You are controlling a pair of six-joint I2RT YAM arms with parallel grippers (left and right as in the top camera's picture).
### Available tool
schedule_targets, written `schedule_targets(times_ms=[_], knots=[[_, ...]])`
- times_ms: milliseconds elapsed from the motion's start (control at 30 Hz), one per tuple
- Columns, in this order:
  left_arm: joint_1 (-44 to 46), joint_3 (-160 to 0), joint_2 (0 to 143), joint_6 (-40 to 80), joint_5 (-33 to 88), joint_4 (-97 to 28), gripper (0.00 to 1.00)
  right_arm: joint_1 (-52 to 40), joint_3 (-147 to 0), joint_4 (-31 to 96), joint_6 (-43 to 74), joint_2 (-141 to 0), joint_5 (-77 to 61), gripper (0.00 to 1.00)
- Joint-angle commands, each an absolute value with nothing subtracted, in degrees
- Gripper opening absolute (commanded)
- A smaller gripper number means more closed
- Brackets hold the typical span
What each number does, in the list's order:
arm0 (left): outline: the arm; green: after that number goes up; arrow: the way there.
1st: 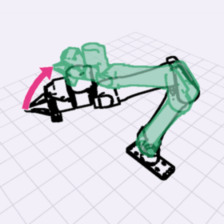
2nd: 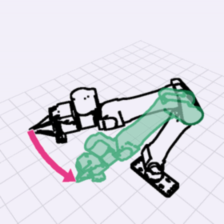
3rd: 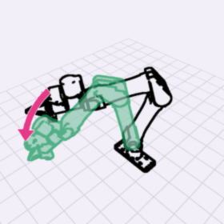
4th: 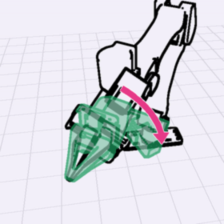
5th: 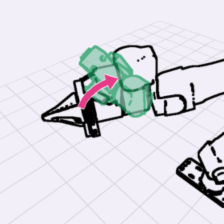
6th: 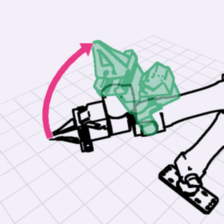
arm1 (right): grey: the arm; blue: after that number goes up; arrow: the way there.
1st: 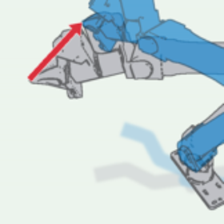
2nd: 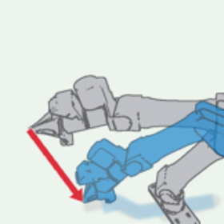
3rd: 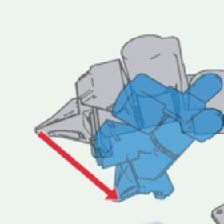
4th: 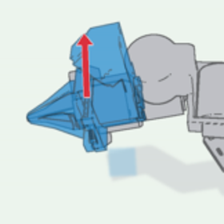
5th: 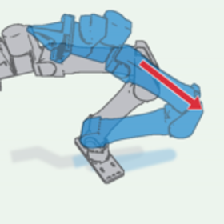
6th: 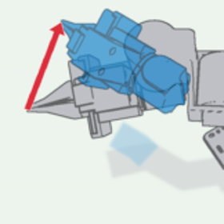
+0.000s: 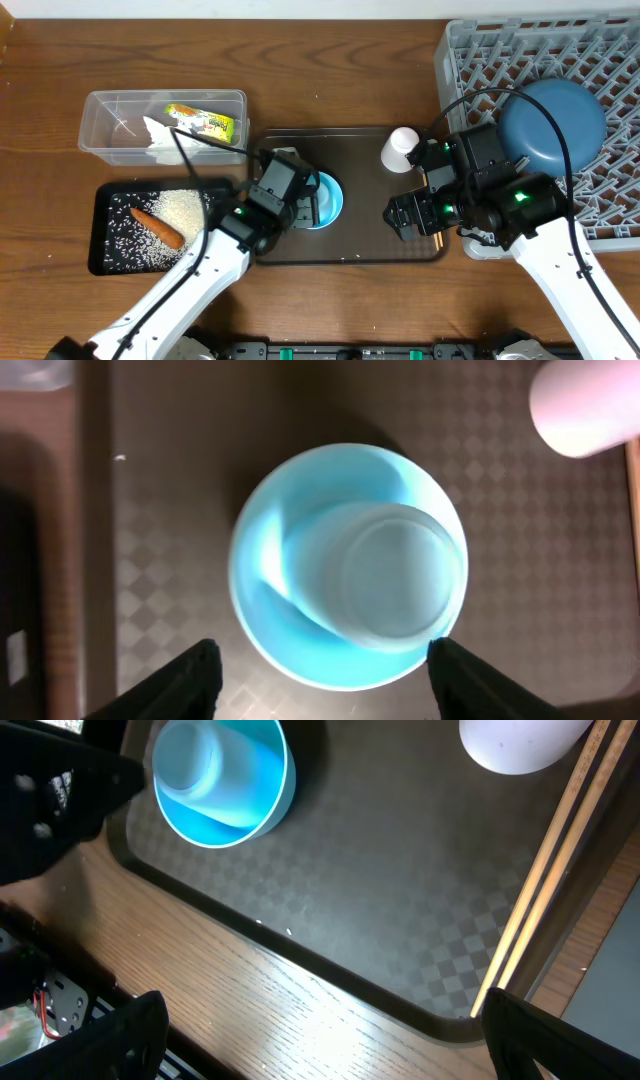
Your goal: Sort waste into correct bins and load items into the dishwasher rack
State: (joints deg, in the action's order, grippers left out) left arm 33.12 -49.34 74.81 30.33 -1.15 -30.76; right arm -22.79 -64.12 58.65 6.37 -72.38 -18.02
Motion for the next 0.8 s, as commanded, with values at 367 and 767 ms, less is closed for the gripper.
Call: schedule_targets(times_ms=[367, 767], knots=[[35.2, -50.4, 83.5, 30.9, -0.4, -26.2, 0.72, -24.0, -64.6, 58.5, 6.4, -72.7, -18.2, 0.99], [35.2, -50.4, 83.4, 30.9, -0.4, -23.6, 0.61, -24.0, -64.6, 58.6, 6.4, -72.7, -18.2, 0.99]])
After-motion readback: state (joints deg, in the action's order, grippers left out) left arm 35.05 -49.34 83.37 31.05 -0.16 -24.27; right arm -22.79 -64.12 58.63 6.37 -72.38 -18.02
